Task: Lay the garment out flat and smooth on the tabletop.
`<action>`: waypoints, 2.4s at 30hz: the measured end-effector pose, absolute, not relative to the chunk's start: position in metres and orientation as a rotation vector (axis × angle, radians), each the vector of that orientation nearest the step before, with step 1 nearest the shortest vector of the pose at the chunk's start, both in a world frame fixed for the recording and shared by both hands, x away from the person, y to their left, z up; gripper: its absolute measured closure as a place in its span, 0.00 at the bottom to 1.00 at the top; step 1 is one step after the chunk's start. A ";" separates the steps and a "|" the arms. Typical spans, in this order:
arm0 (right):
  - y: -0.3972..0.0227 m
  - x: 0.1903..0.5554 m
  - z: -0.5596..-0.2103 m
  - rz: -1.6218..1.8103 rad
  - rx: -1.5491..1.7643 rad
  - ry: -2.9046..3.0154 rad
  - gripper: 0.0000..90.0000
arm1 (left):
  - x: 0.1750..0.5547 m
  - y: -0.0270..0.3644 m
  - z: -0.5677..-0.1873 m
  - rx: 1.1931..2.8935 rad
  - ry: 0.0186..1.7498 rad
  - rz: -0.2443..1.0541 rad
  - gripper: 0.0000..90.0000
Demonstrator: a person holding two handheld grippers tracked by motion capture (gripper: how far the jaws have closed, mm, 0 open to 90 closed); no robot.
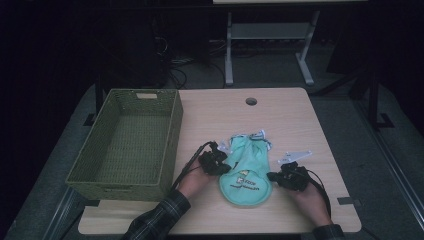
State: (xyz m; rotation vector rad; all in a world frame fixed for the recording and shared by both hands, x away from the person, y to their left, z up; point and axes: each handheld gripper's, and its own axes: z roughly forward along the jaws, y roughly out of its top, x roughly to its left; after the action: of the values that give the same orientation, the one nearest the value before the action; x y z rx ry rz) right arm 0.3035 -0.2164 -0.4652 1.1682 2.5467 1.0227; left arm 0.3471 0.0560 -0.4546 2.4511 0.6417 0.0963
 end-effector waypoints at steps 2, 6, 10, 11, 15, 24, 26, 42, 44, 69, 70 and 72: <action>-0.218 0.305 -0.465 1.021 1.175 2.541 1.00 | 0.341 0.055 -0.454 2.461 0.618 0.091 0.99; -0.222 0.307 -0.464 0.991 1.174 2.532 1.00 | 0.329 0.051 -0.454 2.467 0.594 0.062 0.99; -0.226 0.309 -0.464 0.983 1.178 2.520 1.00 | 0.319 0.047 -0.454 2.471 0.565 0.027 0.99; -0.227 0.309 -0.464 0.980 1.183 2.518 1.00 | 0.317 0.046 -0.454 2.464 0.571 0.017 0.99; -0.229 0.310 -0.464 0.978 1.183 2.511 1.00 | 0.310 0.044 -0.455 2.454 0.560 -0.032 0.99; -0.226 0.301 -0.456 1.014 1.154 2.496 1.00 | 0.337 0.060 -0.431 2.361 0.661 0.089 0.85; -0.225 0.298 -0.455 1.022 1.146 2.499 1.00 | 0.347 0.064 -0.426 2.343 0.693 0.150 0.82; -0.222 0.289 -0.463 0.959 1.141 2.542 1.00 | 0.403 0.069 -0.453 2.300 0.879 0.189 0.68; -0.221 0.289 -0.463 0.952 1.140 2.540 1.00 | 0.403 0.067 -0.456 2.334 0.861 0.205 0.78; -0.241 0.296 -0.460 0.962 1.149 2.498 1.00 | 0.369 0.081 -0.435 2.338 0.847 0.213 0.75; -0.240 0.296 -0.459 0.967 1.148 2.493 1.00 | 0.368 0.081 -0.433 2.336 0.835 0.226 0.74; -0.238 0.297 -0.456 0.991 1.137 2.483 1.00 | 0.367 0.081 -0.432 2.316 0.839 0.245 0.73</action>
State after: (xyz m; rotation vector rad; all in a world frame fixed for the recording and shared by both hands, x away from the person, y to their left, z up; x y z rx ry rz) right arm 0.2973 -0.2378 -0.4558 1.1369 2.4825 0.9912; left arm 0.3674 0.0813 -0.4322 2.3161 0.8387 0.2453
